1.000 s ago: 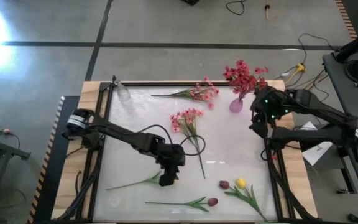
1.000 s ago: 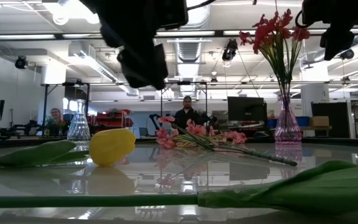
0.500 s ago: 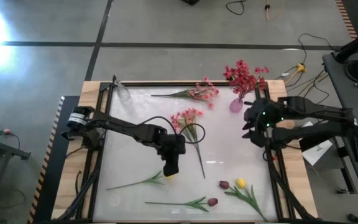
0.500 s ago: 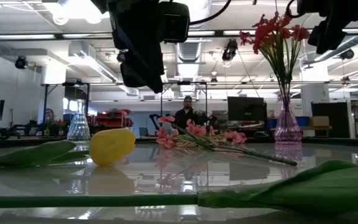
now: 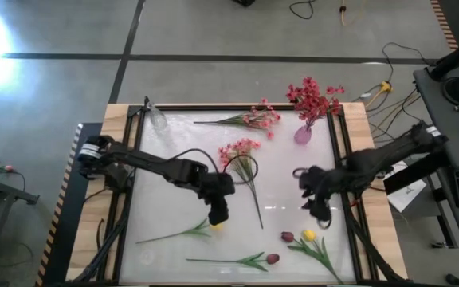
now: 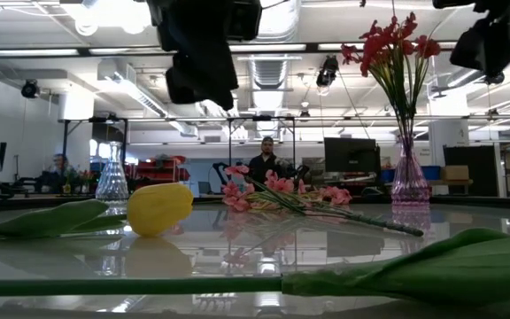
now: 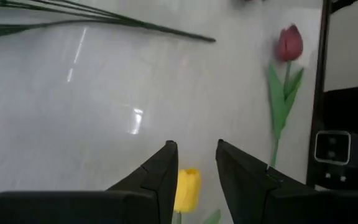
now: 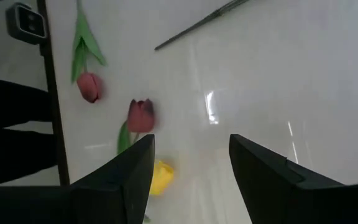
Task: Sort flowers into vase by color
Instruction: Put the right red tulip into the pink vase
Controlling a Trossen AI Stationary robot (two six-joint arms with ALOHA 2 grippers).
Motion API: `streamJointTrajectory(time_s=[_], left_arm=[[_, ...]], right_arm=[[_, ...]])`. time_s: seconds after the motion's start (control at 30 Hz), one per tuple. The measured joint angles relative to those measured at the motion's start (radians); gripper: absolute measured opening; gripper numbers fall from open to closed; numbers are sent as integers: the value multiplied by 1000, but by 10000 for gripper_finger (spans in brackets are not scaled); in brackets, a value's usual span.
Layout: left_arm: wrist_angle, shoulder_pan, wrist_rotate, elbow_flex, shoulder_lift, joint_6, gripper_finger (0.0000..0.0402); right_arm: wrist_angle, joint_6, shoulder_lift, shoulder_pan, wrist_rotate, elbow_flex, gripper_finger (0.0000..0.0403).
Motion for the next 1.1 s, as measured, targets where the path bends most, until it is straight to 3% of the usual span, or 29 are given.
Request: streamJointTrajectory(time_s=[0.47, 0.7, 0.9, 1.1], left_arm=[[138, -191, -57, -7, -4, 21, 100], [215, -215, -69, -7, 2, 59, 100], [232, -214, -68, -7, 21, 84, 100], [237, -230, -68, -7, 36, 63, 100]], right_arm=[[106, 482, 389, 306, 6, 118, 199], [112, 642, 569, 393, -112, 190, 199], [72, 615, 677, 404, -102, 252, 199], [15, 479, 736, 388, 25, 323, 199]])
